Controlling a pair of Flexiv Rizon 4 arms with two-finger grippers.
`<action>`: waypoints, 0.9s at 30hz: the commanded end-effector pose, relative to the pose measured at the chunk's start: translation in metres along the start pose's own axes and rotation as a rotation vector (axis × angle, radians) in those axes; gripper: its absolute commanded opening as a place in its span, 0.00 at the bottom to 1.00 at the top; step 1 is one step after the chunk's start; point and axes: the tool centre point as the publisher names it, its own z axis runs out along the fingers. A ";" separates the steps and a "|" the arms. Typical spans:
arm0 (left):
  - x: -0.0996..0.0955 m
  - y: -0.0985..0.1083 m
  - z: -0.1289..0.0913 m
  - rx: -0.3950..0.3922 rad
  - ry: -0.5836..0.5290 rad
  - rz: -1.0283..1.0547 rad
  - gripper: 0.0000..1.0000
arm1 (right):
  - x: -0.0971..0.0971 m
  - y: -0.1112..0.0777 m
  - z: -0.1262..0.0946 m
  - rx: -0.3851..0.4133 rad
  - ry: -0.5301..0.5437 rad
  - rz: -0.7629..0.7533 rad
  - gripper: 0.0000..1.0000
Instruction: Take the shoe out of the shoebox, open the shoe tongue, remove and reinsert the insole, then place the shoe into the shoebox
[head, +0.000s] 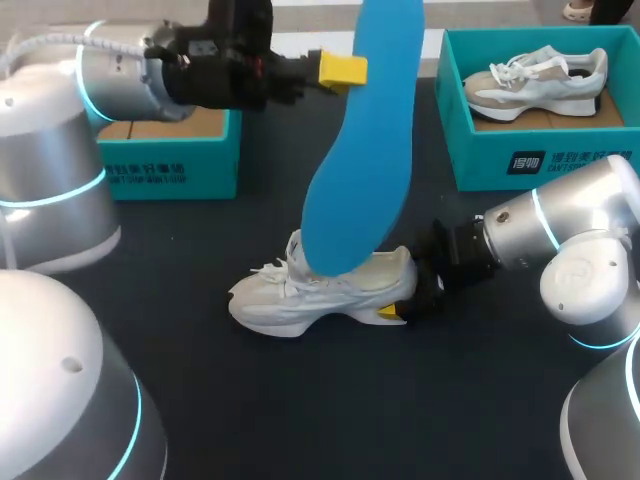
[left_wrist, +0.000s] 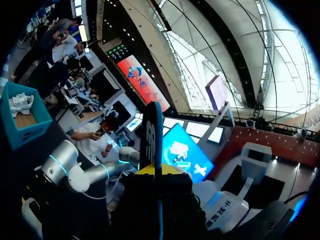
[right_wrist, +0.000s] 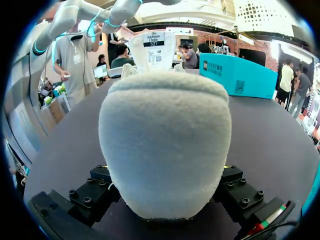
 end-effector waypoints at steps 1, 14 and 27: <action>0.028 0.005 0.005 0.053 -0.089 -0.001 0.00 | -0.003 -0.004 0.012 0.002 0.000 0.001 0.00; 0.041 0.004 0.024 0.108 -0.042 -0.030 0.00 | -0.003 -0.004 0.012 0.002 0.000 0.001 0.00; 0.029 0.002 0.022 0.102 -0.005 -0.037 0.00 | -0.003 -0.004 0.012 0.002 0.000 0.001 0.00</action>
